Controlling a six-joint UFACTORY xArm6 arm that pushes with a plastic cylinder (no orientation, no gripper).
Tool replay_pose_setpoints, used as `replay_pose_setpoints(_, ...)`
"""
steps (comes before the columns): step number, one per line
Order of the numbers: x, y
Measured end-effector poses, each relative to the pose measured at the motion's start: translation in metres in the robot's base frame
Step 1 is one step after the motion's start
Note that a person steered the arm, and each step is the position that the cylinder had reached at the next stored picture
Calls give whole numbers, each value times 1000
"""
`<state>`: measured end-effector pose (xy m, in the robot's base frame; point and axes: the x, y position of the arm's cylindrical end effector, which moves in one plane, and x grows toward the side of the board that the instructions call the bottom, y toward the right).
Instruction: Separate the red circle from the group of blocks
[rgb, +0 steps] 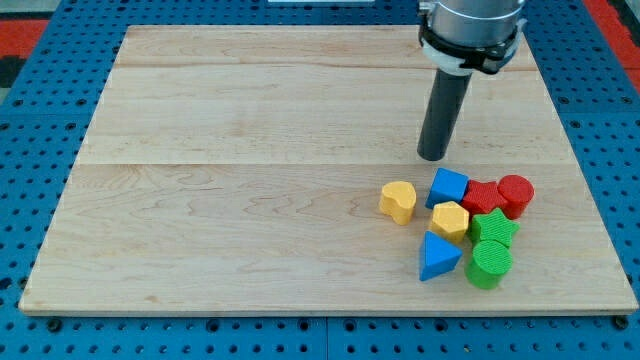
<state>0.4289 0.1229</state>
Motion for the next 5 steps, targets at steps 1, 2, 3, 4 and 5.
replay_pose_setpoints(1,-14,37)
replay_pose_setpoints(2,1,95)
replay_pose_setpoints(3,59,153)
replay_pose_setpoints(4,84,98)
replay_pose_setpoints(5,50,-1)
